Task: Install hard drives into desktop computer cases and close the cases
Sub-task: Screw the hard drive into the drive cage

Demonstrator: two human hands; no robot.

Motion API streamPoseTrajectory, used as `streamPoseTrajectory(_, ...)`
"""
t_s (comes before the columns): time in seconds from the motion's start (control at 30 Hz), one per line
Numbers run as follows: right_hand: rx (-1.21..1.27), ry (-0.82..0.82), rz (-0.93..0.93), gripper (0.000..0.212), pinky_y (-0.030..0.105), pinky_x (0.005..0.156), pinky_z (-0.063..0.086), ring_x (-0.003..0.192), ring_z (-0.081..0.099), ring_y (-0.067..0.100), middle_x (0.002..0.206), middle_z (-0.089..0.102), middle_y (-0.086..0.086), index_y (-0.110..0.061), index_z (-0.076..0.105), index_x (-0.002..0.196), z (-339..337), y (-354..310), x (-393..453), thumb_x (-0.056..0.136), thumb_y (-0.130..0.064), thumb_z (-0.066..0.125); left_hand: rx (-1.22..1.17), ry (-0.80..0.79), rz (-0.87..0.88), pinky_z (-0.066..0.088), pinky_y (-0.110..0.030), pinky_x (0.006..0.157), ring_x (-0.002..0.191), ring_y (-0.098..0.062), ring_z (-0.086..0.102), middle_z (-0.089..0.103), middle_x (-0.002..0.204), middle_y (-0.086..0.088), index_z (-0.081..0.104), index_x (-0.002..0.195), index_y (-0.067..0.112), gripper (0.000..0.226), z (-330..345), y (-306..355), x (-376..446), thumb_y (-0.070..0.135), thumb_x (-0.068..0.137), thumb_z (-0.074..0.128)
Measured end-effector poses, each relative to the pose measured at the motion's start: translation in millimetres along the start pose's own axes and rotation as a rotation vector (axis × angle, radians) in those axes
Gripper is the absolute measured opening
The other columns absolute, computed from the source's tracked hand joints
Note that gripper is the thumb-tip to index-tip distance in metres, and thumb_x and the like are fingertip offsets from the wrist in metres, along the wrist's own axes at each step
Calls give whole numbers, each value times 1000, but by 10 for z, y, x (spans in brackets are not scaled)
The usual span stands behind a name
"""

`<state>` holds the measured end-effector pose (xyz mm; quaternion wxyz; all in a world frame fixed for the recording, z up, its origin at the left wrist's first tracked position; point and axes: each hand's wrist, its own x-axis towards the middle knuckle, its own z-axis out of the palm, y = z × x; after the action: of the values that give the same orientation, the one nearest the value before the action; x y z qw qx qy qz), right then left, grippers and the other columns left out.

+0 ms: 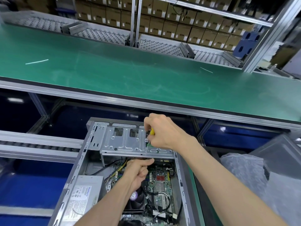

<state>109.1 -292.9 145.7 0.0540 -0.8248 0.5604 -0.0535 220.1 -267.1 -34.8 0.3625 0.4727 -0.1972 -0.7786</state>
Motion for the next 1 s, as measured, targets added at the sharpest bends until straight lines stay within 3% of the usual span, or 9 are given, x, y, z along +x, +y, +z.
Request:
streamPoseTrajectory(0.1,-28,-7,45,13,39,65,54,81,57,27,90,57,1,-16,56,87,-7,-2,43,80,-7,62,-1,3,-6,9,-26,49,43,-12,15,25,46,5,69,77,2,22,-2,-3,-2,3,64,87)
streamPoseTrajectory(0.27,-159,47,104,19,35,61,40,72,54,29,80,53,3,-14,56,82,11,24,65,93,-30,58,-11,6,-13,11,-24,45,43,-11,15,24,47,5,74,87,-6,24,-5,-6,2,1,67,85)
streamPoseTrajectory(0.43,33,-90,87,14,37,67,55,84,57,24,95,60,1,-18,59,87,-72,30,29,79,-7,60,-9,13,-28,10,-24,45,44,-11,14,22,47,5,75,87,-5,21,5,3,5,2,70,85)
streamPoseTrajectory(0.53,-85,-27,115,15,40,67,51,80,55,31,84,53,5,-12,56,87,-25,46,50,94,-25,58,-7,20,-24,10,-24,47,44,-12,13,21,47,5,75,93,-7,24,4,-2,17,1,72,83)
streamPoseTrajectory(0.63,-157,0,66,22,38,65,42,80,55,32,83,47,2,-14,52,92,-35,-15,40,94,-35,60,-1,8,-7,13,-22,43,44,-11,13,20,46,5,78,71,2,9,12,5,6,4,66,85)
streamPoseTrajectory(0.7,-61,-61,21,19,38,66,46,85,56,29,98,52,3,-18,52,97,-79,-37,41,83,-18,65,0,9,-8,15,-22,41,43,-11,14,21,46,5,77,65,4,8,7,-2,5,4,66,85)
streamPoseTrajectory(0.8,-25,-90,34,18,39,64,48,84,54,30,95,54,5,-15,52,92,-96,-53,51,80,-4,59,7,10,-8,16,-22,42,43,-11,14,22,46,4,76,77,0,16,2,-8,17,4,66,86)
streamPoseTrajectory(0.9,-138,-25,68,20,35,55,30,73,45,31,77,39,2,-14,45,77,-40,-48,92,94,-18,55,-9,4,-1,13,-22,41,42,-11,13,20,47,5,70,72,3,21,7,-16,28,5,59,87)
streamPoseTrajectory(1.0,-128,-33,56,28,35,59,33,73,47,31,77,42,2,-19,40,72,-54,-62,105,91,-26,59,-24,10,-7,13,-22,39,41,-10,13,20,46,5,70,85,-5,35,-2,-21,37,5,56,87)
